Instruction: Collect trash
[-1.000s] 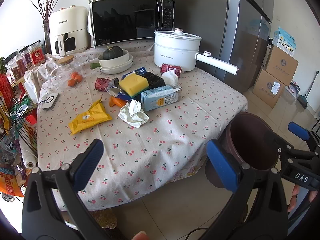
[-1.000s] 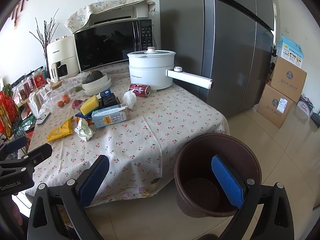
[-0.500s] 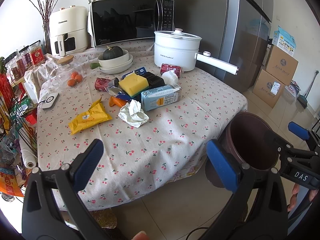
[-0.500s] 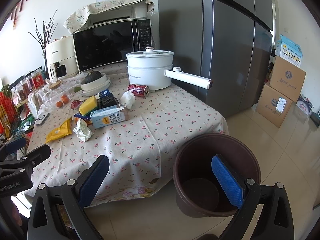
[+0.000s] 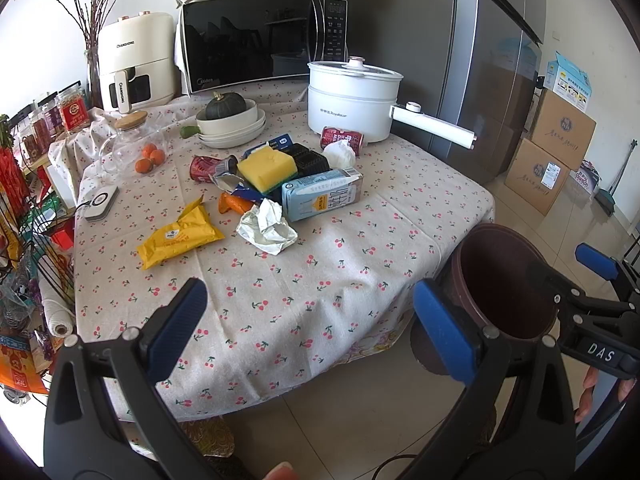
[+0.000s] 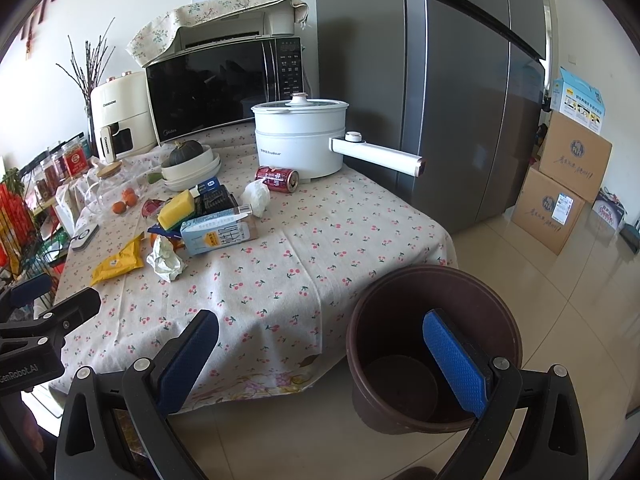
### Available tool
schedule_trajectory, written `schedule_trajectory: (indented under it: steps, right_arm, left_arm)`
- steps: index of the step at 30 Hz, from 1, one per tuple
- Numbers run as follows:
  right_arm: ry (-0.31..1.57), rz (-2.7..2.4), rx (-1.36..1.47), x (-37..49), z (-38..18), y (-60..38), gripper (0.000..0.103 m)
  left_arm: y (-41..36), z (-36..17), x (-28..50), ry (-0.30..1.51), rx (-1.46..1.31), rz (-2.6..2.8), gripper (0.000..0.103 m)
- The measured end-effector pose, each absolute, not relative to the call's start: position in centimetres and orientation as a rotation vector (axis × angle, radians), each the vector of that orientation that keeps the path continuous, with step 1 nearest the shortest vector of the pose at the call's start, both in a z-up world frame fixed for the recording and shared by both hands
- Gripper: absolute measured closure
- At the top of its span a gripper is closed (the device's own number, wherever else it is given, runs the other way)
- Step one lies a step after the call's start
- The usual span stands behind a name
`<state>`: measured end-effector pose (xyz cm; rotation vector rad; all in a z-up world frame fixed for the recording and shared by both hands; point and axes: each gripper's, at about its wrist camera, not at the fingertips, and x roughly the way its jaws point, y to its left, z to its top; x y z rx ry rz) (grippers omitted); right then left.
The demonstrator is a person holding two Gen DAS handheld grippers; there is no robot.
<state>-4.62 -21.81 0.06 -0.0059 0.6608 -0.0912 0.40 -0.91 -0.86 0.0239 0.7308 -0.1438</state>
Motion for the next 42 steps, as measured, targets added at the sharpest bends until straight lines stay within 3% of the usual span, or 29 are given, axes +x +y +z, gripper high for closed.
schedule_trajectory:
  steps: [19,30,38,42]
  right_arm:
    - [0.667,-0.090,0.002,-4.9,-0.5,-22.2,0.000]
    - [0.686,-0.058,-0.055,-0.9,4.2,-22.1,0.000]
    - [0.791,0.011,-0.049,5.9,2.8,-21.9,0.000]
    - [0.927,0.034,0.013,8.6,-0.5,-23.0,0.000]
  left_arm:
    - [0.2,-0.5,0.8,0.751,0.003,-0.148,0.000]
    - [4.0,1.1,6.6,0.836,0.035,-0.082,0.000]
    - [4.2,-3.9,13.5,1.002,-0.057,-0.176,0.001]
    - [3.8,-7.2,16.9,1.060,-0.034,-0.184,0.012]
